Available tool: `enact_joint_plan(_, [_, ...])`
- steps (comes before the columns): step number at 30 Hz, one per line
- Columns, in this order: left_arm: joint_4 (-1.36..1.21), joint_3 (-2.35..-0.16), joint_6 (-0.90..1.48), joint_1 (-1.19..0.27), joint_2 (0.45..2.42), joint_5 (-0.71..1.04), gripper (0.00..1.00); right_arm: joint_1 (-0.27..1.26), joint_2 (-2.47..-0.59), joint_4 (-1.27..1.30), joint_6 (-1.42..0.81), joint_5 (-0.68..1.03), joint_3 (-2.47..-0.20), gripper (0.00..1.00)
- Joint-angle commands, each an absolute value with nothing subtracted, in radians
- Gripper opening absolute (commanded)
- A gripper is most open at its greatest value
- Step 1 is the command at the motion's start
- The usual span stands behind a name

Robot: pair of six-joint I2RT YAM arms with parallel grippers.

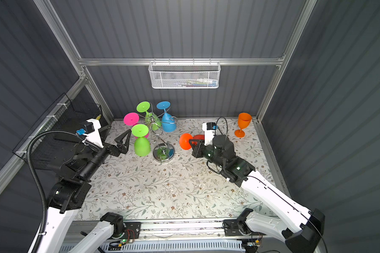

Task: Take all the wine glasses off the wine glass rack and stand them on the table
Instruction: 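Draw the red glass away from the rack toward the robot with the right gripper, then swing the red glass upright with the right gripper while left gripper lowers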

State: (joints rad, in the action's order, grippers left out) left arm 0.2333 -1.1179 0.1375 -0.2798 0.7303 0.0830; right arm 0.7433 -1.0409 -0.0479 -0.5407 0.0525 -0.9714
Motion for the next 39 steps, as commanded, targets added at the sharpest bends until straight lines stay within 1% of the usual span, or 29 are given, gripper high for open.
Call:
enact_joint_plan(1, [0.345,-1.169,0.270,-0.273,0.708,0.044,0.99,0.805,-0.989,0.111,-0.214,0.032,-0.859,0.00])
enact_joint_plan(6, [0.574,-1.246,0.463,-0.273,0.665,-0.018,0.99,0.894,-0.958,0.205,-0.061,-0.001,-0.750,0.00])
enact_joint_plan(11, [0.874,-1.278,0.658,-0.273,0.625,-0.095,0.98,1.006,-0.965,0.306,0.099,-0.091,-0.664,0.00])
enact_joint_plan(13, [0.961,-1.270,0.722,-0.273,0.614,-0.095,0.96,1.042,-0.977,0.360,0.166,-0.119,-0.628,0.00])
enact_joint_plan(17, [1.048,-1.214,0.830,-0.273,0.590,-0.046,0.95,1.120,-1.019,0.470,0.297,-0.191,-0.571,0.00])
enact_joint_plan(23, [1.119,-1.123,1.017,-0.273,0.587,0.027,0.89,1.215,-1.112,0.612,0.461,-0.311,-0.533,0.00])
enact_joint_plan(25, [1.131,-1.094,1.074,-0.273,0.588,0.057,0.85,1.243,-1.172,0.652,0.510,-0.348,-0.532,0.00])
enact_joint_plan(31, [1.082,-0.989,1.247,-0.273,0.549,0.128,0.76,1.289,-1.247,0.709,0.594,-0.383,-0.542,0.00])
enact_joint_plan(35, [1.073,-0.967,1.303,-0.273,0.567,0.159,0.74,1.309,-1.289,0.728,0.650,-0.408,-0.551,0.00])
enact_joint_plan(39, [1.023,-0.906,1.353,-0.273,0.581,0.208,0.68,1.337,-1.329,0.753,0.686,-0.421,-0.559,0.00])
